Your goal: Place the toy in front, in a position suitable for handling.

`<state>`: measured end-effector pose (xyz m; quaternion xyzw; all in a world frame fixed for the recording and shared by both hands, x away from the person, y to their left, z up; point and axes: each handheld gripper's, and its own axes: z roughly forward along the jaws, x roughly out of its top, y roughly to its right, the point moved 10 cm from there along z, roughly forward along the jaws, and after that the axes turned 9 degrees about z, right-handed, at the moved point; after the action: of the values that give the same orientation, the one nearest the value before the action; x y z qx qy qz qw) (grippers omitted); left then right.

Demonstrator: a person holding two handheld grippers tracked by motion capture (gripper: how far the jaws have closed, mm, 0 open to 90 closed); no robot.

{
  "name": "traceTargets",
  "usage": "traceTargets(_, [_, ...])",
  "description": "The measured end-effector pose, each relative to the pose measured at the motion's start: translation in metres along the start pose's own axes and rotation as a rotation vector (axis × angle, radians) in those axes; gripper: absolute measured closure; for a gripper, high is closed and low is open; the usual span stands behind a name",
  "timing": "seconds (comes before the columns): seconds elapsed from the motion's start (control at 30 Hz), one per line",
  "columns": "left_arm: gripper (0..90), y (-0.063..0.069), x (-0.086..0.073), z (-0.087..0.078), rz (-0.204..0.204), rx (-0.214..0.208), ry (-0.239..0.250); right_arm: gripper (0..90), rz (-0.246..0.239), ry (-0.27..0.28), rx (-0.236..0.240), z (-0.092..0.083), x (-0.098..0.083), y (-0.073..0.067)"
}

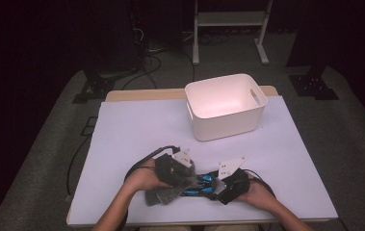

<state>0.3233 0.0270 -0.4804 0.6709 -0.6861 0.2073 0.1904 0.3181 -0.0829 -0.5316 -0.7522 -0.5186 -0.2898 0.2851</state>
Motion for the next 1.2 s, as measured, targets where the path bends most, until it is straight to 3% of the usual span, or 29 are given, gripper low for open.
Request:
traceTargets(0.13, [73.8,-0.005,-0.026,-0.007,-0.061,0.018,-0.026,24.1,0.001,0.001,0.001,0.000,0.000,0.000])
traceTargets(0.37, [73.7,-0.004,-0.035,-0.008,-0.088,0.017,-0.007,24.0,-0.001,0.000,0.000,0.000,0.000,0.000])
traceTargets(0.57, [73.7,0.002,-0.016,-0.004,-0.052,-0.010,0.030,24.1,0.000,0.001,0.000,0.000,0.000,0.000])
traceTargets(0.6, [73.6,0.005,-0.005,0.001,-0.022,-0.015,0.022,24.0,0.001,0.001,0.000,0.000,0.000,0.000])
traceTargets(0.63, [73.6,0.005,-0.005,0.001,-0.022,-0.015,0.022,24.0,0.001,0.001,0.000,0.000,0.000,0.000])
traceTargets(0.7, [73.6,0.005,0.007,0.004,0.017,-0.009,0.002,23.9,0.002,0.002,0.001,0.000,0.000,0.000])
traceTargets(0.8, [73.6,0.007,0.026,0.008,0.042,-0.033,0.042,24.0,0.001,0.000,0.000,0.000,0.000,0.000])
traceTargets(0.9, [73.6,0.012,0.044,0.021,0.096,-0.055,0.030,24.0,0.001,0.000,-0.001,0.000,0.000,0.000])
traceTargets(1.07, [73.7,0.014,0.059,0.042,0.125,-0.086,0.008,24.0,0.005,-0.001,-0.002,0.000,0.000,0.000])
traceTargets(1.13, [73.8,0.011,0.059,0.041,0.126,-0.084,0.008,24.0,0.007,-0.002,-0.001,0.000,0.000,0.000])
traceTargets(1.2, [73.8,0.005,0.057,0.035,0.112,-0.056,0.008,24.1,0.003,0.000,-0.002,0.000,0.000,0.000])
